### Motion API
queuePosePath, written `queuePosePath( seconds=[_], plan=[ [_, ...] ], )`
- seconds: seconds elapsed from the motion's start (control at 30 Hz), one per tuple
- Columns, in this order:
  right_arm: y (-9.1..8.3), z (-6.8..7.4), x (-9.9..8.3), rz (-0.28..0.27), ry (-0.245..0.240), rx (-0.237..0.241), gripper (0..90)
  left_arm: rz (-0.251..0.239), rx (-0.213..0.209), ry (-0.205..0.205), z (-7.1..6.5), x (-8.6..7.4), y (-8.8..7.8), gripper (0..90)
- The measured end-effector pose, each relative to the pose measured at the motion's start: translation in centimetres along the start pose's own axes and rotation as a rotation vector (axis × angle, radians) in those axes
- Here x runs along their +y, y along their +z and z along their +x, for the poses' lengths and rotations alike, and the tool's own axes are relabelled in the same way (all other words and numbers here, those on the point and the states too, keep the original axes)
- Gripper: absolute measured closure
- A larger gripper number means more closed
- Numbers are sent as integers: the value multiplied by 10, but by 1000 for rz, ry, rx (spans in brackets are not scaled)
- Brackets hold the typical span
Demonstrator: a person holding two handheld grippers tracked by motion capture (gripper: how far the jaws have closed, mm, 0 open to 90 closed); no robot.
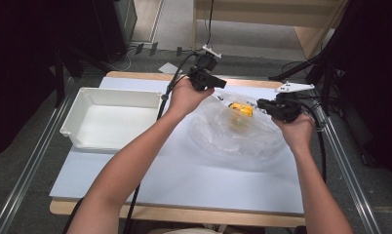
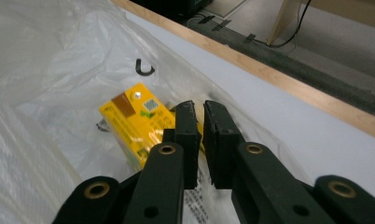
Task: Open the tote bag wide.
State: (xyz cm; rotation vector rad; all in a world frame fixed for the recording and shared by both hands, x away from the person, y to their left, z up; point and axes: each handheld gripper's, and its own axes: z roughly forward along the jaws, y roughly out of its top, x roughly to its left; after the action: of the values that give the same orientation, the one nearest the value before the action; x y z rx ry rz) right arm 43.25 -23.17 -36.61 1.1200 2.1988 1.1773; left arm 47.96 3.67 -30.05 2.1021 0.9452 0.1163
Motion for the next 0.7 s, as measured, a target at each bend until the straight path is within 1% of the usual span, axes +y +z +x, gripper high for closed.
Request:
queuePosePath(
  seconds=[0.07, 0.2, 0.27, 0.33, 0.37, 0.43, 0.5, 0.57, 0.6, 0.67, 0.7],
  plan=[
    [5, -1, 7, -8, -9, -3, 882, -11, 2, -13, -2, -5, 4, 900],
    [19, -7, 14, -17, 22, 3, 900, -17, 12, -23, -6, -28, 15, 900],
    [30, -11, 15, -4, 33, 10, 900, -14, 6, -28, -8, -39, 18, 900],
    [42, -13, 13, 31, 27, 13, 900, -9, 14, -17, -11, -51, 23, 900],
    [48, -14, 10, 46, 25, 20, 900, -6, 15, -19, -11, -58, 24, 900],
    [59, -15, 5, 69, 8, 20, 900, -10, 9, -32, -12, -69, 26, 900],
    [67, -14, 0, 89, 9, 13, 900, -22, 0, -50, -12, -84, 29, 900],
    [74, -14, -6, 93, 16, 21, 900, -18, -10, -69, -11, -96, 33, 900],
    [77, -15, -7, 96, 17, 17, 900, -10, -21, -83, -9, -104, 36, 900],
    [80, -17, -11, 73, 46, 31, 900, 7, -20, -98, -6, -115, 43, 900],
    [82, -19, -11, 74, 67, 37, 900, 17, -28, -105, -4, -120, 46, 900]
  ],
)
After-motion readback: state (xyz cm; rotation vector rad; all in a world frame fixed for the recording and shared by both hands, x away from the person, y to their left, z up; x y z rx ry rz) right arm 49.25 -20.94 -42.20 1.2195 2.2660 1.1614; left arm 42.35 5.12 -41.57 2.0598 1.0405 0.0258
